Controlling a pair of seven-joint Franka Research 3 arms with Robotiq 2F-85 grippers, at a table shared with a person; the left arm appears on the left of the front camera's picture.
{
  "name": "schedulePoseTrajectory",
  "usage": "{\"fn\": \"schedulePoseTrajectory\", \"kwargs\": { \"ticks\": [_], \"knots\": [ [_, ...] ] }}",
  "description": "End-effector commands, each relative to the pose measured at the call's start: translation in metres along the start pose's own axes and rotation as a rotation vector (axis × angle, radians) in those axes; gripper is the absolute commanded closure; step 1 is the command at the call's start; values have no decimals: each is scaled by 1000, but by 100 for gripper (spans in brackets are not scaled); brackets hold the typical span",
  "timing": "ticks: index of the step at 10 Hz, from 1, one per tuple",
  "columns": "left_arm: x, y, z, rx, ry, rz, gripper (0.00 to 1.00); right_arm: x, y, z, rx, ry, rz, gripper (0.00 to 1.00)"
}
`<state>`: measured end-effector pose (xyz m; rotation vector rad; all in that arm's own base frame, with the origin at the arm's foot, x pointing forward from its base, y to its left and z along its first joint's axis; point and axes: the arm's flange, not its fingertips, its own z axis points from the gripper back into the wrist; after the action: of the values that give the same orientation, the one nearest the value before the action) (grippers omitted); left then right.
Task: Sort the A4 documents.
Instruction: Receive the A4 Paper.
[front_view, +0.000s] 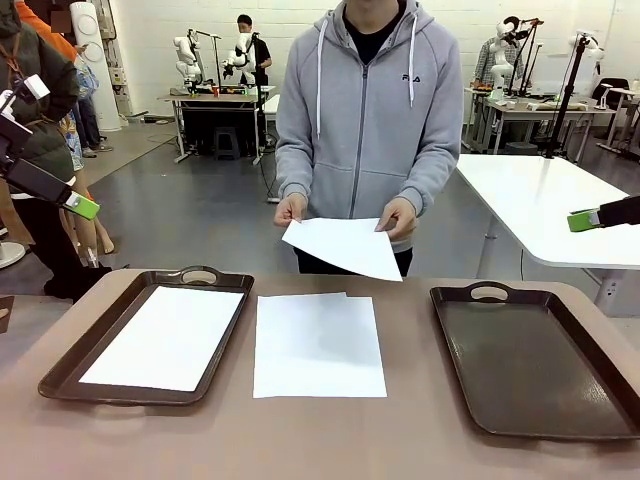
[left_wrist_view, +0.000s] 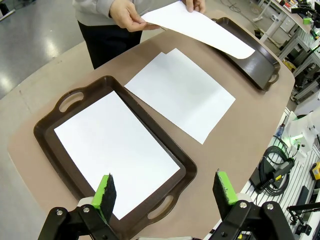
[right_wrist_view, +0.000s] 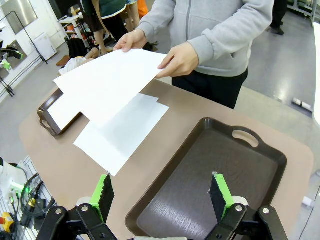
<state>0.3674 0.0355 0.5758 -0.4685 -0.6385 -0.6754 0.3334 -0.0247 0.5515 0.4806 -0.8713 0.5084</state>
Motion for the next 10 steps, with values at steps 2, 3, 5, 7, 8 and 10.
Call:
{"fn": "schedulePoseTrajectory", "kwargs": {
  "ticks": [2, 3, 5, 7, 8, 10],
  "knots": [
    [1, -1, 0, 0, 0, -1, 0, -1, -1, -2, 16, -2, -3, 0],
    [1, -1, 0, 0, 0, -1, 0, -1, -1, -2, 16, -2, -3, 0],
    [1, -1, 0, 0, 0, -1, 0, -1, -1, -2, 16, -2, -3, 0],
    [1, -1, 0, 0, 0, -1, 0, -1, -1, -2, 16, -2, -3, 0],
    [1, -1, 0, 0, 0, -1, 0, -1, -1, -2, 16, -2, -3, 0],
    [1, -1, 0, 0, 0, -1, 0, -1, -1, -2, 16, -2, -3, 0]
  ]
}}
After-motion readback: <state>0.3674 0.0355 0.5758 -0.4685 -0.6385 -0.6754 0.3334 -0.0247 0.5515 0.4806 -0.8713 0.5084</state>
